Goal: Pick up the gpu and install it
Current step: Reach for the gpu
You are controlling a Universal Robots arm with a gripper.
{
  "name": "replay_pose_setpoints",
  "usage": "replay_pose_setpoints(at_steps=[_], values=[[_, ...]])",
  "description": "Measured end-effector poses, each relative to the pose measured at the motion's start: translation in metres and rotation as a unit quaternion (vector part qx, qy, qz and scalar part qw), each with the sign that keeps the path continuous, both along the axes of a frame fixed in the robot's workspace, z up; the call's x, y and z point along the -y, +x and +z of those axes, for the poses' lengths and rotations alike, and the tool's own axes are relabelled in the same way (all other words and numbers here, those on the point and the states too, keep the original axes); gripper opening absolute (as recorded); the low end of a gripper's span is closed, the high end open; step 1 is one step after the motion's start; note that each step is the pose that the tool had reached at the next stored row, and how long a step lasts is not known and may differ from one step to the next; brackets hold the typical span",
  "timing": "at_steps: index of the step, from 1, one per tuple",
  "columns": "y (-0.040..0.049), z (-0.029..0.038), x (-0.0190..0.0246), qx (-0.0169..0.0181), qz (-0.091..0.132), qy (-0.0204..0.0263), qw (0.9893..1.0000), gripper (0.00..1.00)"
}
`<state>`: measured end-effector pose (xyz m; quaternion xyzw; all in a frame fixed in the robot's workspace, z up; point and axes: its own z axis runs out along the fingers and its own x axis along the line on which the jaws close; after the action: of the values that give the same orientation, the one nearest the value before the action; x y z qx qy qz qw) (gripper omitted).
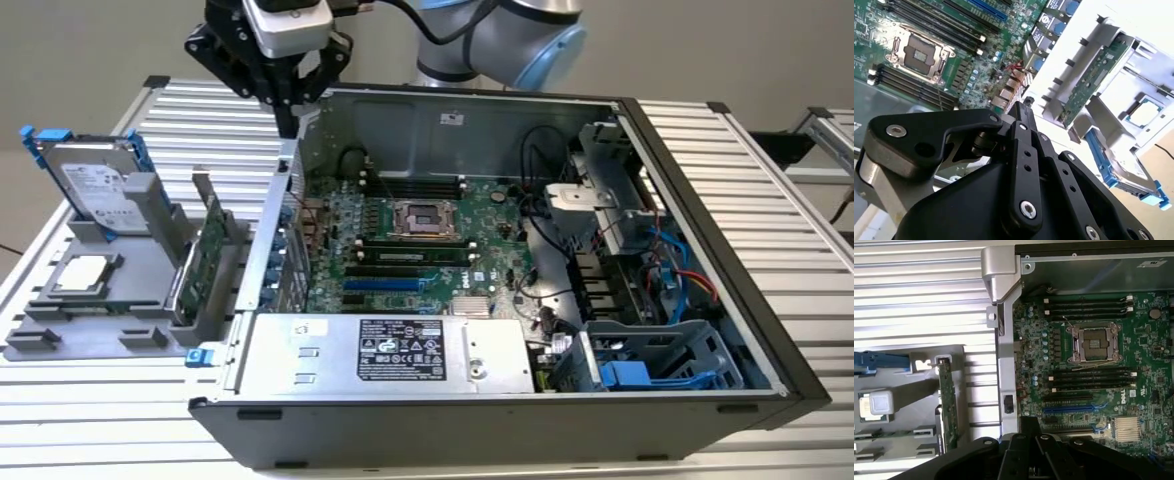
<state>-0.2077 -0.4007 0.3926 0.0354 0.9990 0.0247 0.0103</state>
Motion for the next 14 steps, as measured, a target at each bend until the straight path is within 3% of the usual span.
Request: replay_pose_setpoints(at_steps=[14], values=[[-0.0212, 0.0000, 0.0022, 0.0000, 0.000, 0.0001, 1.0000, 0.00]])
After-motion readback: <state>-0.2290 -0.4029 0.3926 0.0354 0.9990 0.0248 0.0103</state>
